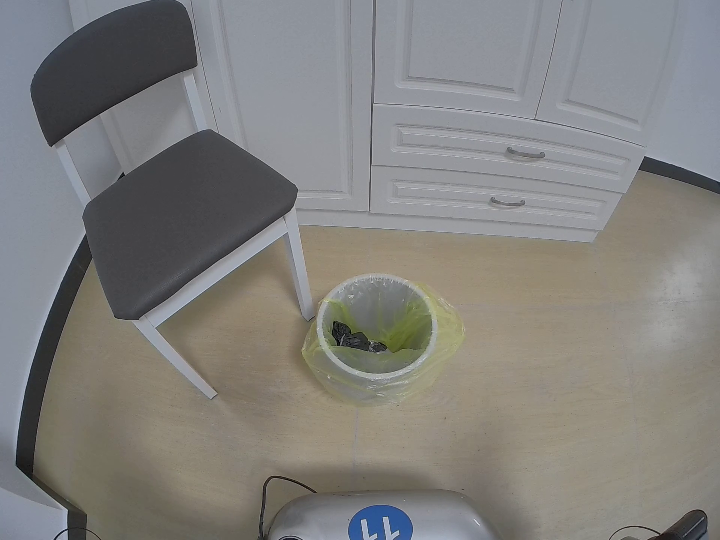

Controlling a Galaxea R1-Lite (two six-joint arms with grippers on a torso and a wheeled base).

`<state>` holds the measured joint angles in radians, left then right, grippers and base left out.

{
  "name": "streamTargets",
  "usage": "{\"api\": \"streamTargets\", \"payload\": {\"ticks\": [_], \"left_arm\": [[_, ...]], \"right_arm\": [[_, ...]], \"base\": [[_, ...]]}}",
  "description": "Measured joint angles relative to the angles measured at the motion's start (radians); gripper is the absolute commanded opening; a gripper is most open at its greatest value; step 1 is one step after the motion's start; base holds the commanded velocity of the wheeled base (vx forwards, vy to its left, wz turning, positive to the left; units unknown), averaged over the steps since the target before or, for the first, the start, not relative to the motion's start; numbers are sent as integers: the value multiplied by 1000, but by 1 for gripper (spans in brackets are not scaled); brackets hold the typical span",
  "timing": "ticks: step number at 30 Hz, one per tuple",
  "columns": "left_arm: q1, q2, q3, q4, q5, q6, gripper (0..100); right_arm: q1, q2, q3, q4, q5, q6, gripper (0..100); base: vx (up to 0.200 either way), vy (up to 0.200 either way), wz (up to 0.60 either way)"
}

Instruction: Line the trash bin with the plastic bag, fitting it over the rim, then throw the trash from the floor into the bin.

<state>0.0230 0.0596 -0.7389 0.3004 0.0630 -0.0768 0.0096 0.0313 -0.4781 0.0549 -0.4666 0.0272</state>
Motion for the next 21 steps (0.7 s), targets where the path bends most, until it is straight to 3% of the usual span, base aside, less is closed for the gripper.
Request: {"api": "streamTargets", "payload": {"ticks": [3,13,21], "left_arm": [[-10,-19,29,2,7,8,100],[-22,-44,79,-10,5,19,100],[-21,-47,164,-146,-3,19,100]], "right_arm": [[-2,-9,10,0,36,17,100],[-4,-20,27,-14,242,70,100],[-5,-20,61,-21,348,136,100]], "base": [[0,0,0],[0,0,0],[0,0,0]]}}
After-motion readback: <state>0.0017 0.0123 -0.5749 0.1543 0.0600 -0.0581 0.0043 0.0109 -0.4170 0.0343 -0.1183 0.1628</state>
